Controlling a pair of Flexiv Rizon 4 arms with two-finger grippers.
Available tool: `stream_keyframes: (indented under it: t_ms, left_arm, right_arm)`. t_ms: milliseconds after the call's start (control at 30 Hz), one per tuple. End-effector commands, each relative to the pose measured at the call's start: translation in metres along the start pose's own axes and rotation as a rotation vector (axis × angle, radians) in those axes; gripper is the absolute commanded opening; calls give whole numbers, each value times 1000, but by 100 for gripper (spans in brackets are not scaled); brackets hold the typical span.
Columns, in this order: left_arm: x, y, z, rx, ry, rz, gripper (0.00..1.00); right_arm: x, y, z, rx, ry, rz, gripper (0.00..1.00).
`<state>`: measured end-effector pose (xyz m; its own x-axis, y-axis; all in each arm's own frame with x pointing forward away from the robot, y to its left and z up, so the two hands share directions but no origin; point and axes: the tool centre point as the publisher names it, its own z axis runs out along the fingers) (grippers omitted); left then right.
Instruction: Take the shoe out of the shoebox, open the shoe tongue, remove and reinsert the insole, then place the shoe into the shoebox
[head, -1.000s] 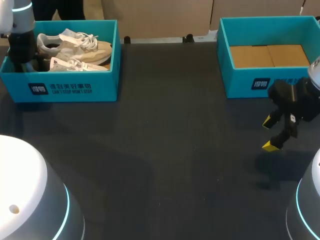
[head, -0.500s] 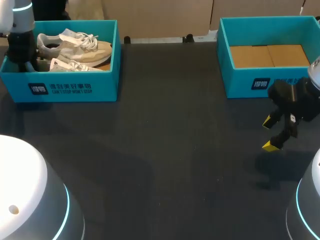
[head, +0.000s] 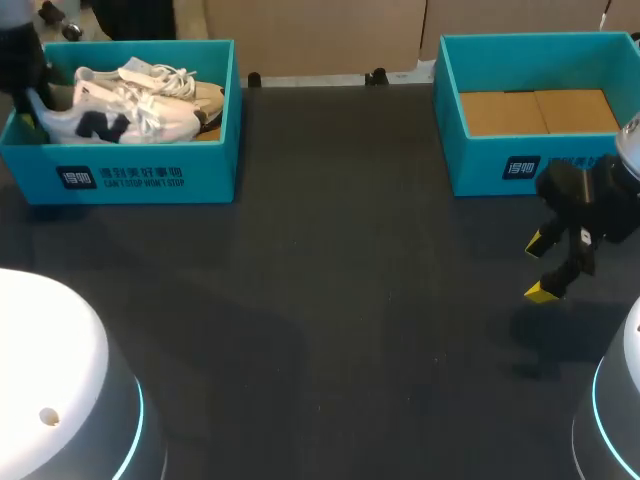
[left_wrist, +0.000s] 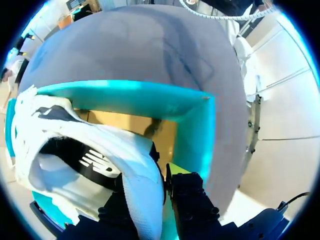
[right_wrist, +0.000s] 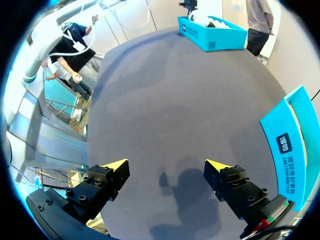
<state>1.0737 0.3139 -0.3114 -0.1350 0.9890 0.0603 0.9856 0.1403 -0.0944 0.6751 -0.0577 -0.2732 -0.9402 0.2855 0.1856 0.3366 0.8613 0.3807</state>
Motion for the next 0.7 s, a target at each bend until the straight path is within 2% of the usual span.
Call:
stream_keyframes:
  t_ms: [33,133,700]
  left_arm:
    - [-1,-15,-51,-17,36,-15,0]
    - [3,-22,-78,-29,44,-51,0]
    - [3,-22,-78,-29,44,-51,0]
  right_arm:
    - [1,0,1,2,-2,0,100]
    - [1,0,1,2,-2,0,100]
    - [1,0,1,2,-2,0,100]
